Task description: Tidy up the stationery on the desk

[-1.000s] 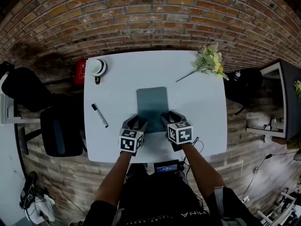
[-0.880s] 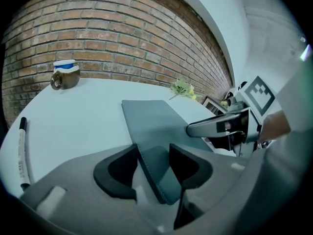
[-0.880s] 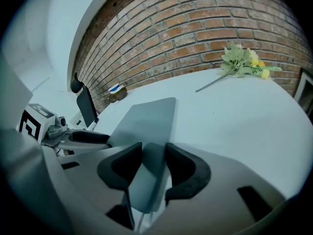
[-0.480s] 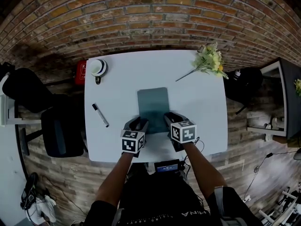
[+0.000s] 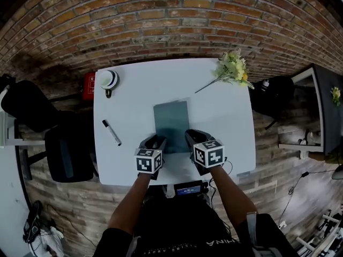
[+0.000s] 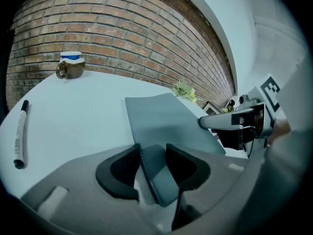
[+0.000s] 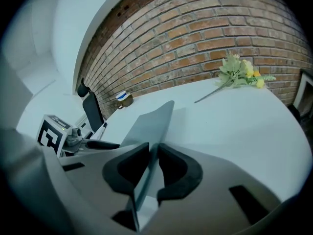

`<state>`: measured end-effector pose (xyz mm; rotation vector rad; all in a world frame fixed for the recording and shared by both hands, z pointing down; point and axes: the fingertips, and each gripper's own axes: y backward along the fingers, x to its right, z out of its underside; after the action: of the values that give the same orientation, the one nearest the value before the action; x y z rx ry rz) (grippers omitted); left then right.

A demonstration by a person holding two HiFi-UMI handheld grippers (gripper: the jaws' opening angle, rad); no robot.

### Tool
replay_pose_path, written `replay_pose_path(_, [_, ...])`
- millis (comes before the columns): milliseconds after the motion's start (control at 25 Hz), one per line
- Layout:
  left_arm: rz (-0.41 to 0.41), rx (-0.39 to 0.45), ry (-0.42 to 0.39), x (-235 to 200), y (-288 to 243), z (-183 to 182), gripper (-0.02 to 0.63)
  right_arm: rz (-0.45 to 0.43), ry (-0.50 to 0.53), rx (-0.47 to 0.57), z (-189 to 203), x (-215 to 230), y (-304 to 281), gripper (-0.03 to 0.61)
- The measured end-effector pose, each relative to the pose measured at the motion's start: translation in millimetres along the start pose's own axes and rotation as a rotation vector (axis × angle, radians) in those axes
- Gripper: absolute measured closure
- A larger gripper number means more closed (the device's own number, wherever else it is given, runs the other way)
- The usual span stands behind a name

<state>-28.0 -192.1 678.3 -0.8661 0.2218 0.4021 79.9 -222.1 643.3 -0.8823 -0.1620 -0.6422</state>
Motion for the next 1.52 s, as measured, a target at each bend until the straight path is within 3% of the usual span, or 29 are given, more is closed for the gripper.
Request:
replay_pose_path(280, [0.046,-0.006,0.033,-1.4,2.9,-0.7,0.442,-0.001,0.070,0.028,-16.5,-21.4,14.4,0.517])
replay_pose_path(760, [0.163,0.065,0.052,-11.9,24.2,-11.5,0.439,-0.016,0.197,0.093,-46.2,-77.5,27.4,0.511])
replay_pose_path(960, [0.202,0.140,0.074,-11.1,45.8,-38.5,0.439,-0.008,0.213,0.103,-51.0,-92.0,27.3,0.511])
replay_pose_path(1200, [0.286,0.196,0.097,5.2,66.5,-99.6,0.432,-0.016,0.235,0.111,-55.3,-108.0,25.0,0.508])
replay_pose_path(1360, [0.320,0.172,0.097,19.4,67.7,-127.7,0.388,-0.022,0.252,0.121,-56.9,-118.9,22.6,0.505])
replay_pose_path(1520, [0.300,0.107,0.079,25.4,57.0,-130.9,0.367,-0.035,0.268,0.129,-58.1,-128.8,20.6,0.503])
